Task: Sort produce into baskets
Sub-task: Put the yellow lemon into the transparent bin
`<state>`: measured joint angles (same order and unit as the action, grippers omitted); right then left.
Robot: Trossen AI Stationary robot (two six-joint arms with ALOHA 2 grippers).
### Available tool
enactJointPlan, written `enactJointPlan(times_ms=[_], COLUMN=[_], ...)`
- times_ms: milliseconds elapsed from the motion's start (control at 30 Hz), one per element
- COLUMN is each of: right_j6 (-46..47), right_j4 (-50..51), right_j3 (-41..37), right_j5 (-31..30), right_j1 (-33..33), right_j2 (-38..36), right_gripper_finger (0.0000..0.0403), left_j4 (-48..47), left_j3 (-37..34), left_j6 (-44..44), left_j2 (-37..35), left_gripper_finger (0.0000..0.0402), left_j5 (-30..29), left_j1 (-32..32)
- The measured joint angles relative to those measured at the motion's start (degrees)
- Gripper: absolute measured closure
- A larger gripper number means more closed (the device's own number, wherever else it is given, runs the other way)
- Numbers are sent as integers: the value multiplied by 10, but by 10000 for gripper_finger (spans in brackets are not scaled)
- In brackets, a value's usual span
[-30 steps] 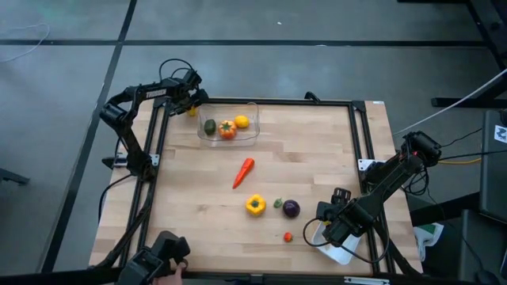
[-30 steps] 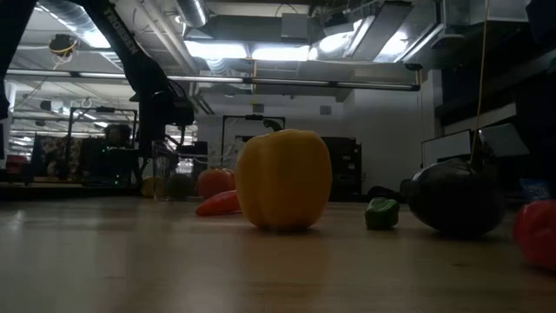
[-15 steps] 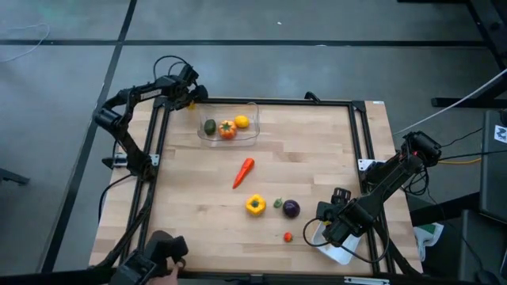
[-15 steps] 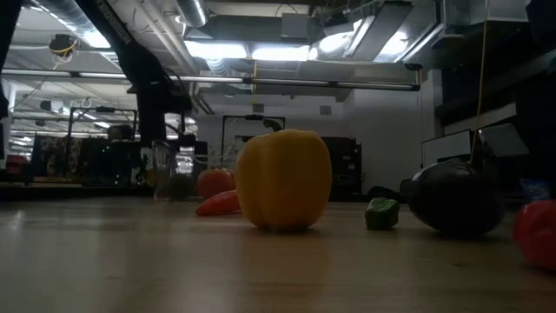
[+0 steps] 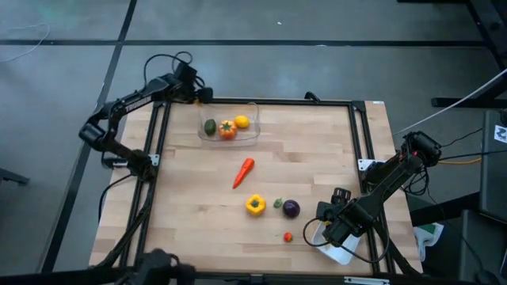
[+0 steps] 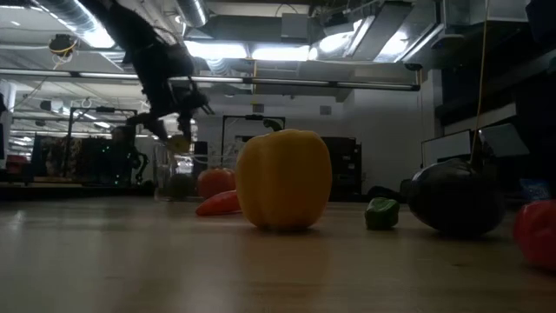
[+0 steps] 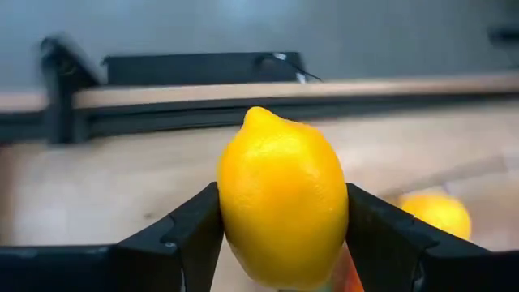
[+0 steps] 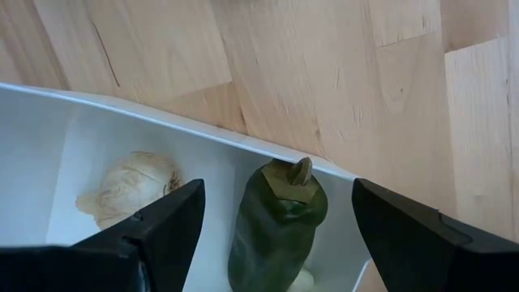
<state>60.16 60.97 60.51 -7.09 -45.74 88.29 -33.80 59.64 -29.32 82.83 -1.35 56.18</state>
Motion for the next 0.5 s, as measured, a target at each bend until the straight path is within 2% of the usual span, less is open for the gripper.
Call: enactJointPlan(times_ms=[167,500], right_j6=[0,0], right_j4=[0,0], right_j3=[0,0], right_j5=[0,0], right_j1=[0,0], right_j2=[0,0], right_gripper_finger=[93,93], left_j4=[-2,1], left_j3=[0,0], left_j6=[84,114], left_j2=[-11,-11], left_gripper_finger=[180,180], left_j5=[13,11], left_j1=[-67,-140])
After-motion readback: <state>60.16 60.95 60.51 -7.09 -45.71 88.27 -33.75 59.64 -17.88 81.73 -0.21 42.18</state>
